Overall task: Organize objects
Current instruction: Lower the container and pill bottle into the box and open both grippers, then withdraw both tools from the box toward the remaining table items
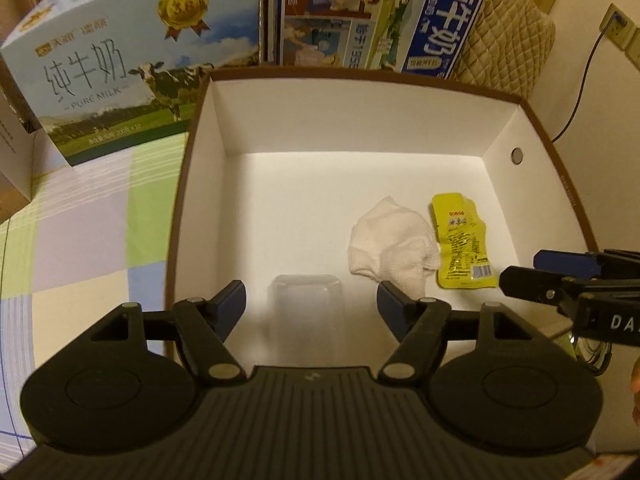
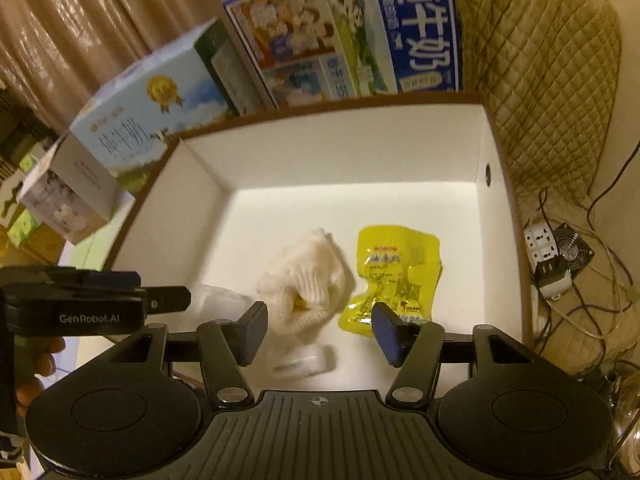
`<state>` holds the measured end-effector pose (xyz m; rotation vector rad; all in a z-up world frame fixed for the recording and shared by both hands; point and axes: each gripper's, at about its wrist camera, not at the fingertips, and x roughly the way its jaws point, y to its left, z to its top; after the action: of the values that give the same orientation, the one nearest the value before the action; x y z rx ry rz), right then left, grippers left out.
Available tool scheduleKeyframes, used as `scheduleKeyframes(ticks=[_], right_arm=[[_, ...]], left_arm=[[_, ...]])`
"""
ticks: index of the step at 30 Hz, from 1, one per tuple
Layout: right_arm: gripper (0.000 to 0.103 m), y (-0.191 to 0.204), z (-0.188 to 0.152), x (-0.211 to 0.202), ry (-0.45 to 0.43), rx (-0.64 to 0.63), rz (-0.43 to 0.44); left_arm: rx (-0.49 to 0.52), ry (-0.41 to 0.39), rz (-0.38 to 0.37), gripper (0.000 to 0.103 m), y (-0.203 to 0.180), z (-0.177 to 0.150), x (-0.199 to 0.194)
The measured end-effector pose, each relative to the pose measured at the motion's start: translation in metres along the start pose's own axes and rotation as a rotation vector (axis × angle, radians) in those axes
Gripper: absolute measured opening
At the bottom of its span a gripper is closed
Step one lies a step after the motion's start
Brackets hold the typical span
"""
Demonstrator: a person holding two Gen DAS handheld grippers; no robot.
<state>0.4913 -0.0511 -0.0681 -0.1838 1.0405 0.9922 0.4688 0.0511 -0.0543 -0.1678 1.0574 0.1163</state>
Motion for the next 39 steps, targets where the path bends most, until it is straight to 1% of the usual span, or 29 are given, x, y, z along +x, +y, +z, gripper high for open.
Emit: scheduleKeyframes(ticks=[7,10,13,17,20,25,31,35,39], right_arm=[[0.055,0.006,-0.012,-0.04,-0.091,-0.004,-0.006],[0.055,0.007,-0.022,-0.056,-0.115,0.002,-0.014],[0.055,0.008,-0.034,-0.07,-0.133,-0.01,-0.033],[0.055,0.01,-0.05,-0.082,-0.13,-0.028,-0.047],[0.055,0.008,-0.061,-0.089,-0.126,-0.007,-0.048],[0.055,0.009,-0.078,-0.096,-0.095,-0.004,-0.062],[0.055,0.011,-0.1,-0.101,-0.054,0.005,-0.062],[0.055,0.012,-0.114,-0.104,-0.04,0.013,-0.066],[0.055,0.013,-0.125,-0.104,-0.026,0.017,-0.085]], left_arm=[[-0.02,-0.053,-0.011,0.072,0.01,-0.013,-0.036],[-0.027,-0.077,-0.007,0.075,0.014,-0.02,-0.053],[-0.038,-0.093,-0.002,0.076,0.017,-0.029,-0.067],[-0.064,-0.105,-0.011,0.077,0.023,-0.041,-0.081],[-0.075,-0.114,-0.005,0.077,0.026,-0.051,-0.09],[-0.085,-0.12,0.0,0.077,0.026,-0.068,-0.101],[-0.111,-0.107,-0.019,0.077,0.027,-0.089,-0.108],[-0.112,-0.095,-0.006,0.077,0.027,-0.102,-0.109],[-0.126,-0.075,-0.01,0.077,0.028,-0.116,-0.108]])
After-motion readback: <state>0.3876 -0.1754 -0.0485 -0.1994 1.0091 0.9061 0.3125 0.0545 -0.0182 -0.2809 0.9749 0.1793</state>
